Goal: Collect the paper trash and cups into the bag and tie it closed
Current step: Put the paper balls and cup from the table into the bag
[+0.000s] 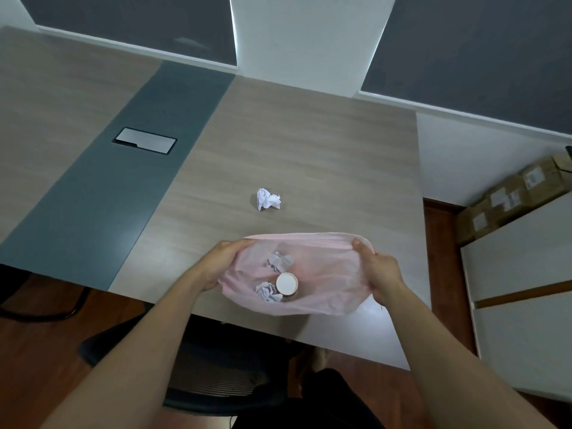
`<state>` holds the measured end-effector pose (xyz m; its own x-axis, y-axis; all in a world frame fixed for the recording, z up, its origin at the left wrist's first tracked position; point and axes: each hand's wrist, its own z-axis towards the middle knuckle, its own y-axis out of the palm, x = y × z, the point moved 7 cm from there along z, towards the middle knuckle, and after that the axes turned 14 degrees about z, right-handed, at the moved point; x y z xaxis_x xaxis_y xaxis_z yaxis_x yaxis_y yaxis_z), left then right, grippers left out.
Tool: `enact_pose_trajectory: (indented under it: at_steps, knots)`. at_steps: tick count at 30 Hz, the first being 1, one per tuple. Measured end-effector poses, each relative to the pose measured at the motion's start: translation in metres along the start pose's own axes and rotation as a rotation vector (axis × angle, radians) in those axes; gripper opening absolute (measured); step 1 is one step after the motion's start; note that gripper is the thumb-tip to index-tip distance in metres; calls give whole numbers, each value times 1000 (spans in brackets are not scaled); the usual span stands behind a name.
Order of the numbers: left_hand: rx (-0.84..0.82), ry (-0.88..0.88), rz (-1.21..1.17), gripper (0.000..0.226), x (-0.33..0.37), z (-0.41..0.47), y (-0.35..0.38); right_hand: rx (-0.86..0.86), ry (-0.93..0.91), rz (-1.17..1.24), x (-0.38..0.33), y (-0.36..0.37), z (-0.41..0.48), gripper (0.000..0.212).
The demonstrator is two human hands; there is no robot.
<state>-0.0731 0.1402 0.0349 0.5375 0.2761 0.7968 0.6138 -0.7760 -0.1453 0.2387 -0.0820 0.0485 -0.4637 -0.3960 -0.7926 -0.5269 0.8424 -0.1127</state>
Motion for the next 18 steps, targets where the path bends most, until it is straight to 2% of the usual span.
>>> enact_pose_trajectory:
  at_steps: [5,8,12,18]
  knots:
    - [107,-31,59,41,2,-4,-20,5,-78,-103,-13,9,19,44]
    - [188,-61,40,49,2,1,-21,-24,-118,-163,-19,20,34,49]
    - [331,-94,-42,67,4,15,-20,-160,-139,-270,-20,41,63,58]
    - [526,-101,-235,48,11,4,-35,-414,-102,-438,-12,97,102,56]
